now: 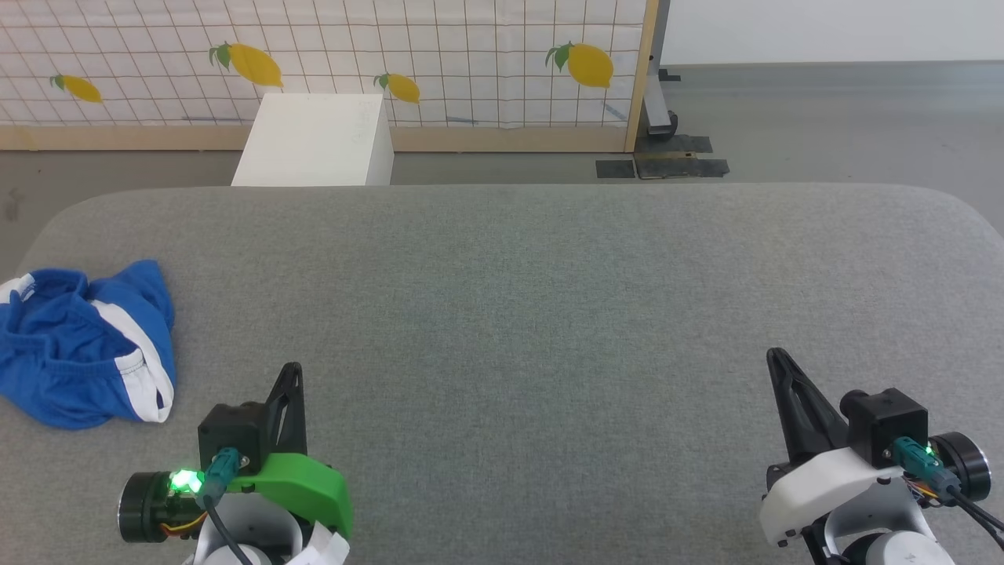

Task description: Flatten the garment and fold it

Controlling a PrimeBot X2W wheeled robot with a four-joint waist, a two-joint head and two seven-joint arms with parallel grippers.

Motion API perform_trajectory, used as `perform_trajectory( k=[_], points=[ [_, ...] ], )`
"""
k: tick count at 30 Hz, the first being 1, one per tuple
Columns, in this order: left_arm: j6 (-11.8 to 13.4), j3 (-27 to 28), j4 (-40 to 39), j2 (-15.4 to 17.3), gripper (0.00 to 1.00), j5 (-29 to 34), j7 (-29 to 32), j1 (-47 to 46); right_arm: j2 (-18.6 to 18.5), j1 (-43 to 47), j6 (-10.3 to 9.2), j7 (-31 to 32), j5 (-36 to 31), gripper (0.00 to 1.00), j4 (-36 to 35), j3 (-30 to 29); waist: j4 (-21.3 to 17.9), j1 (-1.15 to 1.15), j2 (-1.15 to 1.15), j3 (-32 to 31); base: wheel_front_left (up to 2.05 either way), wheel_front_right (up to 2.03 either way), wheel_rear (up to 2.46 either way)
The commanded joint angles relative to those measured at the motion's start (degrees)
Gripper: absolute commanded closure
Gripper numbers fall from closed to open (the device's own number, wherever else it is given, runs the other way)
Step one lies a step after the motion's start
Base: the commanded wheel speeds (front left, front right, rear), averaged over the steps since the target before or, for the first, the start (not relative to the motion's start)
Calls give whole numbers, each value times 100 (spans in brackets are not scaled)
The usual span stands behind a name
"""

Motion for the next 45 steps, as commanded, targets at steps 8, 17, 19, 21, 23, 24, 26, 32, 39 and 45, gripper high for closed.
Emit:
perform_trajectory(
  k=[8,17,19,21,23,24,26,32,39,45],
  points=[
    [39,6,-16,-28,100,75,8,2,10,-82,-9,-1,-37,100,-30,8,0,0,0,0,0,0,0],
    [1,-1,0,0,0,0,-2,0,0,0,0,-2,1,0,0,-1,0,0,0,0,0,0,0],
    [1,-4,1,1,0,-24,-2,0,-1,1,0,-2,3,0,2,-4,0,0,0,0,0,0,0],
    [7,-8,3,1,0,-31,-10,-1,-1,0,0,-10,10,0,3,-15,0,0,0,1,0,0,0],
    [24,-14,4,0,0,-41,-34,-4,-1,-1,0,-34,31,0,0,-42,0,0,0,3,0,0,0],
    [35,-18,4,0,0,-47,-47,-6,-1,-2,0,-47,43,0,-2,-58,0,0,0,5,0,0,0],
    [53,-25,4,0,0,-56,-70,-8,-1,-5,0,-71,64,0,-9,-88,0,0,0,6,0,0,0],
    [106,-44,0,-2,0,-90,-140,-14,0,-7,-1,-141,149,0,-51,-153,1,0,0,10,0,0,0],
    [150,-64,-16,-3,0,-141,-224,-18,0,-3,-1,-225,264,0,-111,-232,3,0,0,11,0,0,0],
    [184,-79,-23,-5,0,-181,-294,-20,1,9,-2,-296,368,0,-181,-271,5,0,0,12,0,0,0]
  ],
)
